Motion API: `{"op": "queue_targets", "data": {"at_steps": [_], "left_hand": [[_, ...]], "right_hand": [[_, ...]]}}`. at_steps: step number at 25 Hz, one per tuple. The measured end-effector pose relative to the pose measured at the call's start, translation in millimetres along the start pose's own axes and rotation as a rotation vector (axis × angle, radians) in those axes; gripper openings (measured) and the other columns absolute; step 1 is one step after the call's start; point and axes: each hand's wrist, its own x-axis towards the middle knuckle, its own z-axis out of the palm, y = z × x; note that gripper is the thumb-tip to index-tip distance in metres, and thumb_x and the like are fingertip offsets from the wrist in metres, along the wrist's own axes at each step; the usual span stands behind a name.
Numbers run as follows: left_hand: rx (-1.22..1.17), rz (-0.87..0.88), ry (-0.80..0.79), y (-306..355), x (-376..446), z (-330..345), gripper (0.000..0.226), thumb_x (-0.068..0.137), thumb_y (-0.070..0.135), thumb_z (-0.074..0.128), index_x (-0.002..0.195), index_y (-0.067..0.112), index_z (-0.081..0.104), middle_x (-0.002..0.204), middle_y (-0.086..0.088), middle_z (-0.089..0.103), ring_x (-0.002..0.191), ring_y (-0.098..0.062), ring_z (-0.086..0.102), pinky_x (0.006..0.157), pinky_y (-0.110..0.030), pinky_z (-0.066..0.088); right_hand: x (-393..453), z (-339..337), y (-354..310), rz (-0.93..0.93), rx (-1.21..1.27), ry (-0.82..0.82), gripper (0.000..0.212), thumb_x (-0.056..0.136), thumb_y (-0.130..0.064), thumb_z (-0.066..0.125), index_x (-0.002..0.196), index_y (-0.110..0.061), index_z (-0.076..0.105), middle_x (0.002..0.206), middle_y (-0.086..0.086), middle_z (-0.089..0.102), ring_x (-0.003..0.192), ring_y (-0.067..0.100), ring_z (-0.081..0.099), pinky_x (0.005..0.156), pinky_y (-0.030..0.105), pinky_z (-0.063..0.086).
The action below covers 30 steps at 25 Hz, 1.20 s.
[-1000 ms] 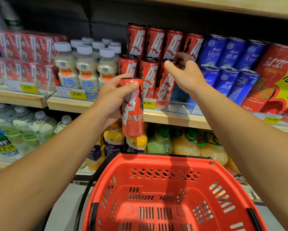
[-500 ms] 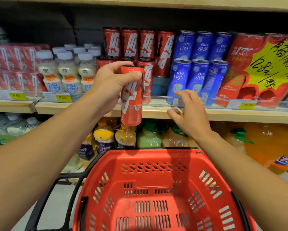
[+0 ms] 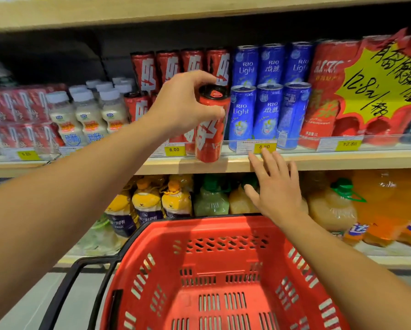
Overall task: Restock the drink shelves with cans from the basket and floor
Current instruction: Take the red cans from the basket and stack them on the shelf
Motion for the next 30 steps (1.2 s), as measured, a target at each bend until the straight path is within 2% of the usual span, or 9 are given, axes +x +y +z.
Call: {"op": "queue_targets", "data": {"at_steps": [2,5,8,14,19,22,25,27,30], "left_hand": [[0.076,0.050,0.017,6,7,-2,0.066,0.077,0.034,0.079,0.136,0.025,0.053,0.131,0.008,0.059,0.114,-0.004,0.053,0.094,-0.023,0.045],[0.134,0.082,0.071,9,21,-4,0.068,0.079,0.036,0.077,0.140,0.025,0.050,0.138,0.005,0.055,0.123,-0.008,0.051,0.098,-0.025,0.045],[0.154,0.085,0.087,11,33,0,0.067,0.081,0.035,0.075,0.141,0.024,0.047,0.140,0.002,0.054,0.126,-0.010,0.050,0.091,-0.020,0.042],[0.263,0.105,-0.005,17,48,12,0.059,0.085,0.028,0.072,0.139,0.017,0.050,0.135,-0.002,0.058,0.120,-0.012,0.053,0.081,-0.019,0.039],[0.353,0.021,-0.003,9,65,16,0.062,0.083,0.041,0.072,0.135,0.013,0.054,0.133,-0.006,0.059,0.120,-0.020,0.056,0.085,-0.025,0.044],[0.391,-0.042,-0.029,-1,71,21,0.065,0.080,0.051,0.070,0.133,0.015,0.055,0.128,-0.007,0.062,0.115,-0.023,0.059,0.092,-0.038,0.051],[0.505,-0.075,-0.058,-7,73,30,0.065,0.081,0.060,0.064,0.129,0.017,0.056,0.124,-0.006,0.062,0.117,-0.028,0.056,0.095,-0.047,0.046],[0.540,-0.089,-0.068,-8,75,32,0.065,0.081,0.064,0.062,0.127,0.018,0.057,0.122,-0.006,0.063,0.116,-0.029,0.056,0.094,-0.048,0.043],[0.588,-0.092,-0.111,-7,79,33,0.061,0.079,0.067,0.061,0.116,0.017,0.060,0.109,-0.004,0.064,0.101,-0.027,0.059,0.086,-0.046,0.045]], "right_hand": [[-3,2,-4,0.033,-0.011,0.011,0.077,0.080,-0.051,0.051,0.150,-0.026,0.032,0.154,0.007,0.035,0.142,0.031,0.028,0.113,0.057,0.020],[-5,4,-6,0.053,-0.004,0.015,0.077,0.081,-0.052,0.052,0.150,-0.026,0.031,0.154,0.007,0.034,0.144,0.031,0.025,0.114,0.058,0.017],[-5,3,-5,0.051,-0.001,0.024,0.078,0.079,-0.053,0.052,0.150,-0.025,0.032,0.153,0.007,0.035,0.144,0.030,0.026,0.113,0.058,0.019],[-5,3,-4,0.055,-0.004,-0.007,0.086,0.076,-0.057,0.060,0.150,-0.027,0.029,0.155,0.005,0.033,0.145,0.028,0.022,0.114,0.057,0.018],[-5,2,-3,0.059,-0.004,-0.029,0.090,0.074,-0.059,0.061,0.151,-0.028,0.026,0.156,0.004,0.031,0.146,0.027,0.019,0.115,0.057,0.018],[-5,2,-3,0.060,-0.001,-0.028,0.090,0.075,-0.059,0.061,0.151,-0.028,0.025,0.157,0.004,0.030,0.147,0.027,0.018,0.115,0.057,0.017],[-5,2,-3,0.059,0.009,-0.029,0.090,0.075,-0.057,0.062,0.151,-0.028,0.025,0.157,0.004,0.029,0.147,0.028,0.018,0.116,0.057,0.016],[-4,3,-3,0.059,0.015,-0.029,0.090,0.074,-0.057,0.063,0.151,-0.028,0.025,0.157,0.005,0.029,0.147,0.028,0.018,0.116,0.057,0.017],[-5,3,-3,0.060,0.011,-0.040,0.090,0.075,-0.057,0.063,0.151,-0.028,0.024,0.157,0.005,0.028,0.147,0.028,0.017,0.116,0.058,0.016]]}}
